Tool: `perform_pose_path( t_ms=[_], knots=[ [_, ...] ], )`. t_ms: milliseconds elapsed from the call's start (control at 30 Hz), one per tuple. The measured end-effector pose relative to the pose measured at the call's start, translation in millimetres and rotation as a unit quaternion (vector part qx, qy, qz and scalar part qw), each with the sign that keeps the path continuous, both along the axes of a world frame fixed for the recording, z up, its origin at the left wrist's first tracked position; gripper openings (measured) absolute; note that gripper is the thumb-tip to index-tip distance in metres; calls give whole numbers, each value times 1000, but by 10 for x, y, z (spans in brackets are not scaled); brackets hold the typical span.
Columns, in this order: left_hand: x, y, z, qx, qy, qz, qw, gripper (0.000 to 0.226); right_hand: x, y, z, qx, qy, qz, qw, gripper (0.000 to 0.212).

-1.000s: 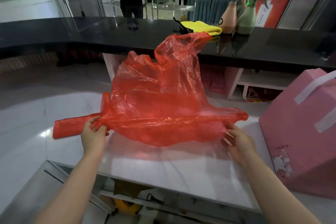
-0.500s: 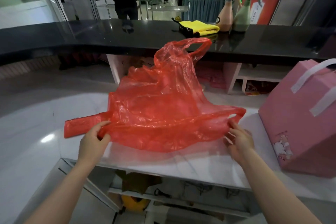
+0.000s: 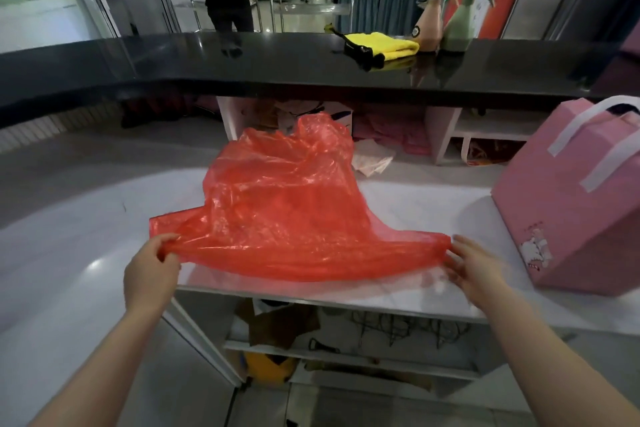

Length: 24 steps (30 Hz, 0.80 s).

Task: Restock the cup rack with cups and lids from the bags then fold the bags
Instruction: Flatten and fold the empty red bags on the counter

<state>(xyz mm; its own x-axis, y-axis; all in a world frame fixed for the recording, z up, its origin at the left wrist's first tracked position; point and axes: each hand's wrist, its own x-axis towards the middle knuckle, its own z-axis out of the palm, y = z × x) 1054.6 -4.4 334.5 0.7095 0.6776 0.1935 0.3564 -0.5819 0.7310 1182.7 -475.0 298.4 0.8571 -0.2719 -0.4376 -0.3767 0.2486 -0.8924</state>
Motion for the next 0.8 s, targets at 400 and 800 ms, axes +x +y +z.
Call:
perform_pose_path(
  t_ms=[400, 800],
  knots=[
    [-55, 164, -98, 17, 20, 1, 1000, 32, -69, 318, -91, -367, -42, 52, 928, 10],
    [4, 135, -292, 26, 68, -20, 997, 17, -29, 188, -56, -190, -29, -73, 979, 22]
  ],
)
